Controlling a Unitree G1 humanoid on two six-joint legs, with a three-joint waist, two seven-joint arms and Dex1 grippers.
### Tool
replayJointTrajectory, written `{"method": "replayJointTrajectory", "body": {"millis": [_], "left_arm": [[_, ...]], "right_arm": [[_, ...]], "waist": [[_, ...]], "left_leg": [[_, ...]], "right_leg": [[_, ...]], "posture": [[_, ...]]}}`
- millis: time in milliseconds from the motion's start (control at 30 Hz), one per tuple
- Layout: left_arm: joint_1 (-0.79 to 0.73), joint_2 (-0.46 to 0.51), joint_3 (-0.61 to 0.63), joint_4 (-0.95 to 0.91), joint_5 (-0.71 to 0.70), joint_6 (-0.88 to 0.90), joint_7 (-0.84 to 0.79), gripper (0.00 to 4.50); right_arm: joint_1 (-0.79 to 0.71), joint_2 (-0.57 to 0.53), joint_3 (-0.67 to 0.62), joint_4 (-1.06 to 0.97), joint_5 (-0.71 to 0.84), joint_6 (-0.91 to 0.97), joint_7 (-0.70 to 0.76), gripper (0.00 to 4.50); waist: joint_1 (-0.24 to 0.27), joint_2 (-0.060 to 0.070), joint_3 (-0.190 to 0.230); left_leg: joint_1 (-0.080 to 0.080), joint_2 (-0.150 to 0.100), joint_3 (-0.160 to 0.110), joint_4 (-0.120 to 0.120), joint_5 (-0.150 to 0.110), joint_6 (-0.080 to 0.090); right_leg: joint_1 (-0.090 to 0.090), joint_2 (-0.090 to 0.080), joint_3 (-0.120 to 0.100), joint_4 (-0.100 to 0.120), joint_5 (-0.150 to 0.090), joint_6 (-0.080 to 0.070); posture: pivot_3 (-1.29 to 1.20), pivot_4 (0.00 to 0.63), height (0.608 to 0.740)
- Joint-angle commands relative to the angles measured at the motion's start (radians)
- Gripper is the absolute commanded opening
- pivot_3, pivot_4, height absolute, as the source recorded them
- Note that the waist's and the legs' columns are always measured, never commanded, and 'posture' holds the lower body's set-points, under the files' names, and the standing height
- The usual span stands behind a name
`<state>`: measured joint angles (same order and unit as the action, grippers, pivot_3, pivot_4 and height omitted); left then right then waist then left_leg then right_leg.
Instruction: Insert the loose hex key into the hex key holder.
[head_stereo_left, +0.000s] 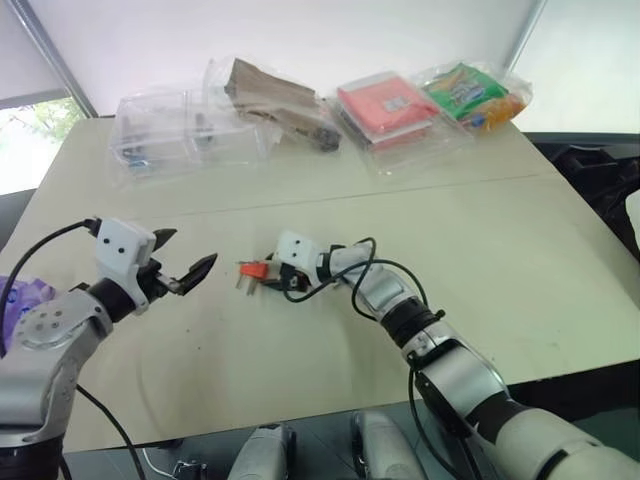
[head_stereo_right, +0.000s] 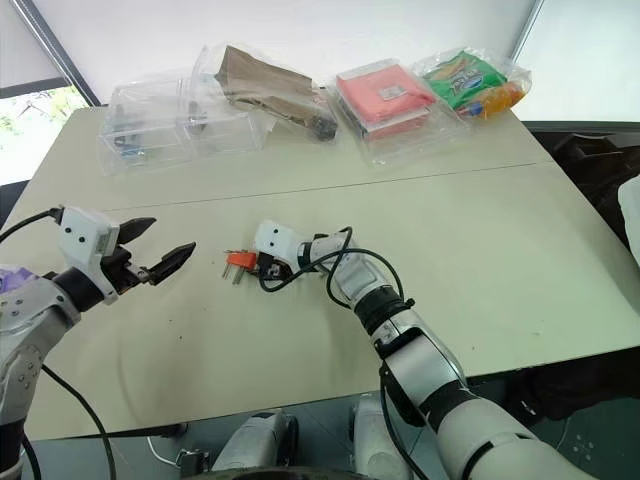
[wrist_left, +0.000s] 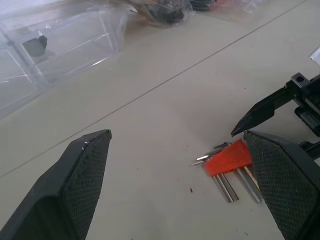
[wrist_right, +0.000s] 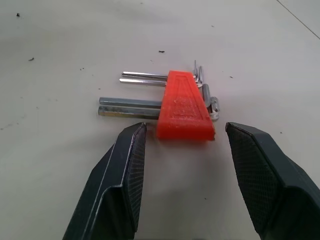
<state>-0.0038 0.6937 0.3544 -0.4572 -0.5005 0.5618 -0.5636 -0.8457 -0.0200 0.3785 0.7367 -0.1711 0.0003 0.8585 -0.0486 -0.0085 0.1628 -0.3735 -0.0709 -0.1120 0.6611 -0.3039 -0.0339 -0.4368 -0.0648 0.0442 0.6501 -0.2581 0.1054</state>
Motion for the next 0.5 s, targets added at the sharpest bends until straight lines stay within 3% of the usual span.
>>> {"method": "replayJointTrajectory", "body": {"millis": [33, 200, 333, 500], "left_arm": [[-0.002, -0.003, 0.015, -0.040, 0.000, -0.018, 0.005, 4.42], [-0.004, -0.005, 0.016, -0.040, 0.002, -0.017, 0.005, 4.42], [-0.005, -0.008, 0.013, -0.040, 0.003, -0.019, 0.006, 4.50], [-0.006, -0.009, 0.011, -0.038, 0.002, -0.019, 0.004, 4.50]], "right_arm": [[-0.013, 0.025, 0.012, 0.024, -0.001, -0.002, 0.001, 2.62], [-0.017, 0.027, 0.010, 0.040, -0.007, -0.012, -0.012, 2.62], [-0.014, 0.022, 0.010, 0.045, -0.010, -0.015, -0.012, 0.98], [-0.006, 0.010, 0.011, 0.037, -0.023, -0.039, -0.035, 0.99]], "waist": [[0.000, 0.000, 0.000], [0.000, 0.000, 0.000], [0.001, 0.000, 0.000], [0.002, 0.000, 0.000]], "left_leg": [[0.000, 0.000, 0.000, 0.000, 0.000, 0.000], [0.000, 0.000, 0.000, 0.000, 0.000, 0.000], [0.000, 0.000, 0.000, 0.000, 0.000, 0.000], [0.000, 0.000, 0.000, 0.000, 0.000, 0.000]], "right_leg": [[0.000, 0.000, 0.000, 0.000, 0.000, 0.000], [0.000, 0.000, 0.000, 0.000, 0.000, 0.000], [0.000, 0.000, 0.000, 0.000, 0.000, 0.000], [0.000, 0.000, 0.000, 0.000, 0.000, 0.000]], "posture": [[0.00, 0.150, 0.740], [0.00, 0.150, 0.740], [0.00, 0.150, 0.740], [0.00, 0.150, 0.740]]}}
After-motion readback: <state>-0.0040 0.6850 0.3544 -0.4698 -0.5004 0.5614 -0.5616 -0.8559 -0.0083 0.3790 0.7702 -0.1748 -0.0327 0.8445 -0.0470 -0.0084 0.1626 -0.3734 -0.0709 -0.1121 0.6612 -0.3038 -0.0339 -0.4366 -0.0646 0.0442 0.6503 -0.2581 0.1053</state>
